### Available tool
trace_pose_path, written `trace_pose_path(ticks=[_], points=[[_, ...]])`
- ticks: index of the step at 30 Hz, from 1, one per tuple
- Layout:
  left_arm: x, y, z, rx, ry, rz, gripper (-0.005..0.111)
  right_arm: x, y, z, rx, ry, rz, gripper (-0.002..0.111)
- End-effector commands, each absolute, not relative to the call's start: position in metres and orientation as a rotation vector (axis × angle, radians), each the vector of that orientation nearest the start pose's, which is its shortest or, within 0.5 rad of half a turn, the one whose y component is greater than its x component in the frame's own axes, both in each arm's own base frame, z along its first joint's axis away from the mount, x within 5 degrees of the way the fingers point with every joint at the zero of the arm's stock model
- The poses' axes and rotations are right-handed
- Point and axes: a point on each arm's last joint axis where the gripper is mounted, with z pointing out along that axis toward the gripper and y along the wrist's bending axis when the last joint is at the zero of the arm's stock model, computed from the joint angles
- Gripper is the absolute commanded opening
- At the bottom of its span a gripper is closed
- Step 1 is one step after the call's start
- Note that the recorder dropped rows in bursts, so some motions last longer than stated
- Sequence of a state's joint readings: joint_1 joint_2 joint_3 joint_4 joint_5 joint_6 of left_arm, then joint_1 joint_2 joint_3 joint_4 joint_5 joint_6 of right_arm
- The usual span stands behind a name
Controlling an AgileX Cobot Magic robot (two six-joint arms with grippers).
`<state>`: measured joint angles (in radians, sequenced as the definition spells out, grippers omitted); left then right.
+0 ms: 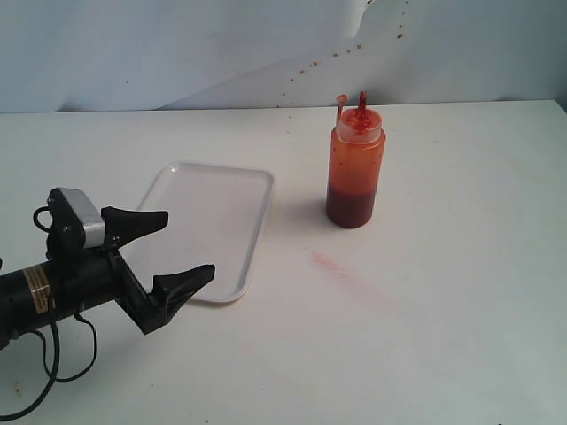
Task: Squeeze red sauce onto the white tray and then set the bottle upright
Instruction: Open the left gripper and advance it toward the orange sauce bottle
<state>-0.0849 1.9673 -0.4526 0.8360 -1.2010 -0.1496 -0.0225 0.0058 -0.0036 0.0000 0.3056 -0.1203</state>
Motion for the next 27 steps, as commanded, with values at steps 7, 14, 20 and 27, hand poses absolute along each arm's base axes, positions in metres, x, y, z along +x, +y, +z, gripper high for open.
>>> trace_pose_path(ticks=[7,14,20,27], points=[[0.265,-0.081,0.102,0.707,1.705,-0.571,0.103,0.054,-0.001,0.186,-0.093,1.786,-0.106,0.000],[0.314,-0.085,0.116,0.675,1.590,-0.554,0.103,0.054,-0.001,0.186,-0.093,1.786,-0.106,0.000],[0.373,-0.107,0.100,0.774,1.546,-0.770,0.103,0.054,-0.001,0.186,-0.093,1.786,-0.106,0.000],[0.405,-0.123,0.091,0.919,1.512,-0.890,0.103,0.054,-0.001,0.186,-0.093,1.786,-0.106,0.000]])
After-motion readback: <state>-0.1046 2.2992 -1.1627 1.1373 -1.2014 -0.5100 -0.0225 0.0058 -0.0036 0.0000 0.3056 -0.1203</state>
